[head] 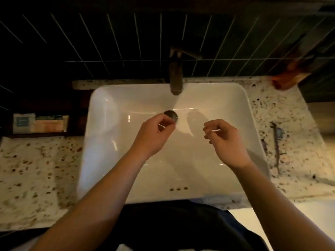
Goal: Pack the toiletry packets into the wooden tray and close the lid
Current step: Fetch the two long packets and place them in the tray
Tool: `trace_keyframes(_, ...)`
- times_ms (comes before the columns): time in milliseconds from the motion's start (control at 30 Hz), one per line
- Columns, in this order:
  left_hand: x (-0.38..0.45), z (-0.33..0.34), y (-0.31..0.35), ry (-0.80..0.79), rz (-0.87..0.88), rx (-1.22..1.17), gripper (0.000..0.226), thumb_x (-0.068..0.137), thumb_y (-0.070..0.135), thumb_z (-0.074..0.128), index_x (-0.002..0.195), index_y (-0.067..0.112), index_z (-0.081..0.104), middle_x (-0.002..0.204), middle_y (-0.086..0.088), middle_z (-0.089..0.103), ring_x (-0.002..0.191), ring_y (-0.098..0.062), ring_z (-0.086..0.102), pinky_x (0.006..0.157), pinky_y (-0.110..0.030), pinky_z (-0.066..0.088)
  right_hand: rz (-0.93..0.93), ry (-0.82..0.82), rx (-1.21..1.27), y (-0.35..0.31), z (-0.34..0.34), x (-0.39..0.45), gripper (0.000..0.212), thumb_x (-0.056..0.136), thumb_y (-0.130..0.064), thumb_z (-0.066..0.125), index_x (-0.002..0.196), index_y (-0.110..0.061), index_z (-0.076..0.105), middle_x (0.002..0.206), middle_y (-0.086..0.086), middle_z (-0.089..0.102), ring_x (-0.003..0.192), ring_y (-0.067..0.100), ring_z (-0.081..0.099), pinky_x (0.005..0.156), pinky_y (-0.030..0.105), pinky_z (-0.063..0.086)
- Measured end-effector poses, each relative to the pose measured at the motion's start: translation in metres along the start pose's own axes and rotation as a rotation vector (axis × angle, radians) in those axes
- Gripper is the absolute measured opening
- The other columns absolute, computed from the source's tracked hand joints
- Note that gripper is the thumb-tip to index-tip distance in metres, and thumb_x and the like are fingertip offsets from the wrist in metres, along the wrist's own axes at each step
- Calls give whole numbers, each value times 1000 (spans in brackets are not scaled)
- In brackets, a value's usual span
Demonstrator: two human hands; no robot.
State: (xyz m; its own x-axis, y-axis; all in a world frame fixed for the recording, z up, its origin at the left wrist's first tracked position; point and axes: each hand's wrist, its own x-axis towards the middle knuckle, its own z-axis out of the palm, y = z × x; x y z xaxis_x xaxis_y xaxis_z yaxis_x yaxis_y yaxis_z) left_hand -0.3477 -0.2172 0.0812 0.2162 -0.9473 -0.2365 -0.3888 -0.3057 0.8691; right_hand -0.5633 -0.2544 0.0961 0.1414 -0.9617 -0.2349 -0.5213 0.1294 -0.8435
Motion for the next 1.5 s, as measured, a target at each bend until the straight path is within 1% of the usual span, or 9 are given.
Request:
trace_keyframes(333,-1,194,121,-133,70,39,6,95,21,68,100,20,70,93,13,68,80,-3,64,71,-11,48,140,92,-13,109,-183,26,11,96,-19,61,104,-22,68,92,-7,69,85,13,68,72,28,57)
trace_keyframes(467,7,261,152,-272,63,73,19,96,23,65,115,20,65,117,3,63,93,-9,65,78,-24,53,222,133,-120,160,-220,33,14,94,-20,62,108,-19,68,99,-2,69,81,11,66,64,23,50)
trace_keyframes(600,20,322,159,-362,-191,49,51,93,29,69,139,20,48,138,-1,52,117,-18,56,86,-26,44,326,90,-208,199,-235,40,23,94,-22,62,117,-18,63,106,0,68,75,9,62,55,21,45)
trace_keyframes(700,36,363,141,-321,-520,-15,73,87,28,74,147,16,33,140,-6,46,115,-24,52,81,-27,46,356,50,-303,221,-235,48,41,93,-31,63,129,-14,56,120,6,63,98,23,64,71,30,51)
trace_keyframes(767,45,383,125,-238,-683,37,86,84,28,74,150,13,22,147,-11,40,125,-31,49,98,-37,48,373,8,-376,231,-230,53,51,91,-37,63,133,-14,48,128,12,58,111,32,60,85,44,55)
trace_keyframes(867,46,402,104,-149,-703,219,89,83,34,78,148,11,22,148,-14,37,131,-35,44,109,-43,44,401,-71,-482,238,-222,57,56,89,-38,63,134,-14,40,131,15,50,119,38,51,91,51,51)
trace_keyframes(1067,35,407,93,-257,-558,474,92,79,44,84,143,6,30,146,-17,40,129,-37,48,98,-44,48,396,-80,-507,246,-212,62,70,83,-28,74,137,-10,33,132,17,44,118,43,53,89,50,50)
trace_keyframes(1233,26,406,90,-358,-448,623,65,92,31,72,141,5,38,141,-17,42,118,-33,57,84,-38,50,433,-15,-404,248,-217,61,74,79,-17,80,135,-8,32,134,20,42,114,42,55,84,45,51)
trace_keyframes(1500,27,402,98,-373,-505,499,57,95,7,57,147,5,36,137,-14,53,113,-28,59,75,-30,48,549,-19,-273,256,-224,51,37,83,-23,75,110,-7,55,95,9,65,81,26,62,64,32,50)
